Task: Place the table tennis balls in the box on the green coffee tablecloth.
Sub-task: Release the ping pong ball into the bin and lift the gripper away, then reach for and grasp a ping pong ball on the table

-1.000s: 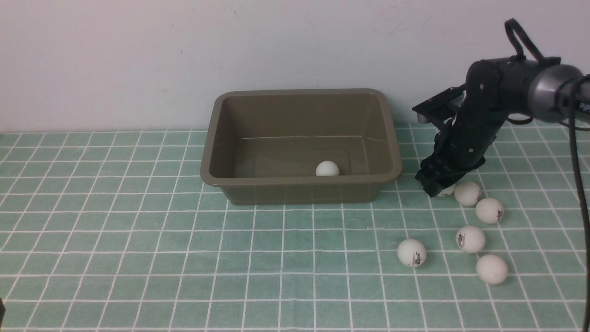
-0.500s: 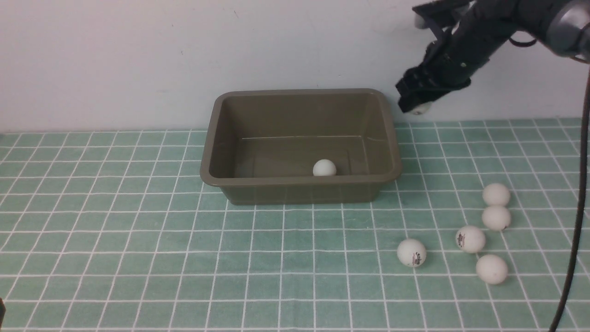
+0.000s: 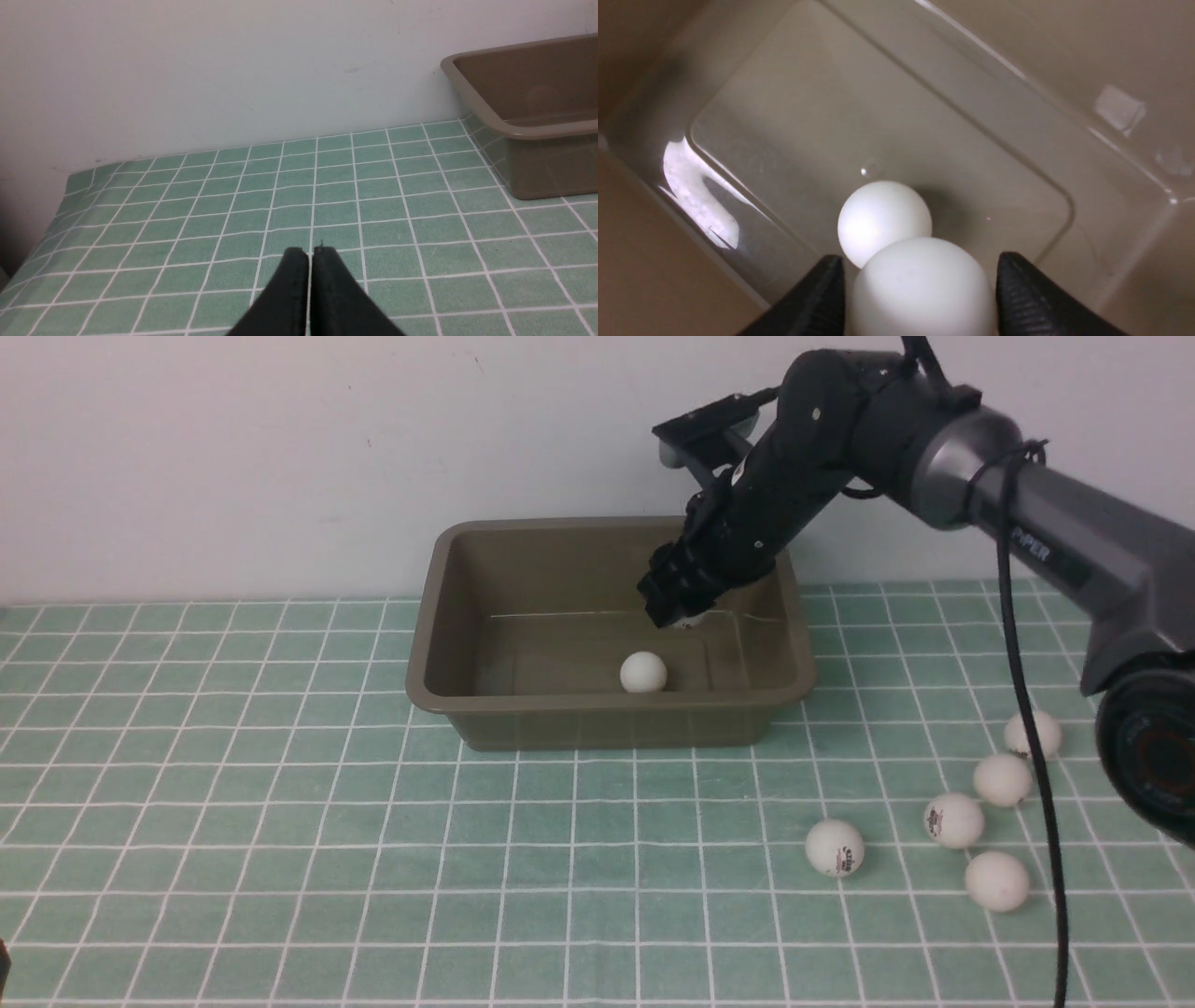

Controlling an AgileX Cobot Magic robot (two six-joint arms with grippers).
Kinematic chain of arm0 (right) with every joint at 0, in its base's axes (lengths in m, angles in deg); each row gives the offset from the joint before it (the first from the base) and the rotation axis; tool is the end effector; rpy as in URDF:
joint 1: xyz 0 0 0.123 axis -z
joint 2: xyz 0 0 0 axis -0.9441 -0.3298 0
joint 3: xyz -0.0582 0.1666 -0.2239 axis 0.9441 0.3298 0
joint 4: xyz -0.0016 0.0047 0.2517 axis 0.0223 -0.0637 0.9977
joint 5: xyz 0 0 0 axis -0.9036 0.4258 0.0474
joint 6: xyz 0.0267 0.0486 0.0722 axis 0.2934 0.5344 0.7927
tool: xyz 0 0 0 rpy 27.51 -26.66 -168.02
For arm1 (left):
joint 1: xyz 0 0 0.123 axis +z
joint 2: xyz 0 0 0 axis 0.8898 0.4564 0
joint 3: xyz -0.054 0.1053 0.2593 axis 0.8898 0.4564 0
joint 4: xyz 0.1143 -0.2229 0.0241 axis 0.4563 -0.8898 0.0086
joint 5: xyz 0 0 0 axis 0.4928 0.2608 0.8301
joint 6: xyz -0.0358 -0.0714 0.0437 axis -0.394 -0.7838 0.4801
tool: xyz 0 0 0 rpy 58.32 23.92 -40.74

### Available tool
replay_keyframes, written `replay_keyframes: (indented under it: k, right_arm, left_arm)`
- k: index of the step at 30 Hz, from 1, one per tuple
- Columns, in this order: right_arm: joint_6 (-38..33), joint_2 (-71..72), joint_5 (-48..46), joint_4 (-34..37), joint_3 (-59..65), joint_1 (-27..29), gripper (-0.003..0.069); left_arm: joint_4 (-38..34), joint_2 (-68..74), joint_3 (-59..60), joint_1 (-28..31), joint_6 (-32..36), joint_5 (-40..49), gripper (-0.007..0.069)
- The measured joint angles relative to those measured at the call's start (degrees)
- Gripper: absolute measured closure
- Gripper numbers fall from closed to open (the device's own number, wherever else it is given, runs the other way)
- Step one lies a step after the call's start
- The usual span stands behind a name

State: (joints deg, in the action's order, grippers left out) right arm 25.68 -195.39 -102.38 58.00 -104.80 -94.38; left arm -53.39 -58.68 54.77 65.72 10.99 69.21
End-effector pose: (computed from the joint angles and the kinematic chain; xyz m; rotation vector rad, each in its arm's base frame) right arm 0.4666 0.2247 0.2130 -0.9573 2.5473 0.3254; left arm 0.0556 0.0036 0.1878 0.0245 1.6808 0.1106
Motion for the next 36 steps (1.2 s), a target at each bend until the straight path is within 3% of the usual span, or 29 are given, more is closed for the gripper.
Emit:
replay_keyframes:
  k: [7,11,20,26,36]
  right_arm:
    - [2.45,-0.67,0.04,-0.56,-0.16,-0.18,0.0145]
    - [4.99,-0.71,-5.94,-2.67,-4.99,-0.18,0.0123]
    - [15.77,9.35,-9.73,-19.01,-9.43,1.55,0.0120]
    - [20.10,18.27,-9.72,-22.40,-4.77,5.64,0.0120]
    - [23.04,25.10,-9.72,-19.68,15.10,13.62,0.0123]
  left_arm:
    - [0.00,0.00,0.00,0.00,0.00,0.00,0.0632]
    - [0.00,0.00,0.00,0.00,0.00,0.00,0.0632]
    - [0.00,0.00,0.00,0.00,-0.05,0.00,0.0632]
    - [0.00,0.00,0.00,0.00,-0.05,0.00,0.0632]
    - [0.00,0.00,0.05,0.00,-0.05,0.00,0.0632]
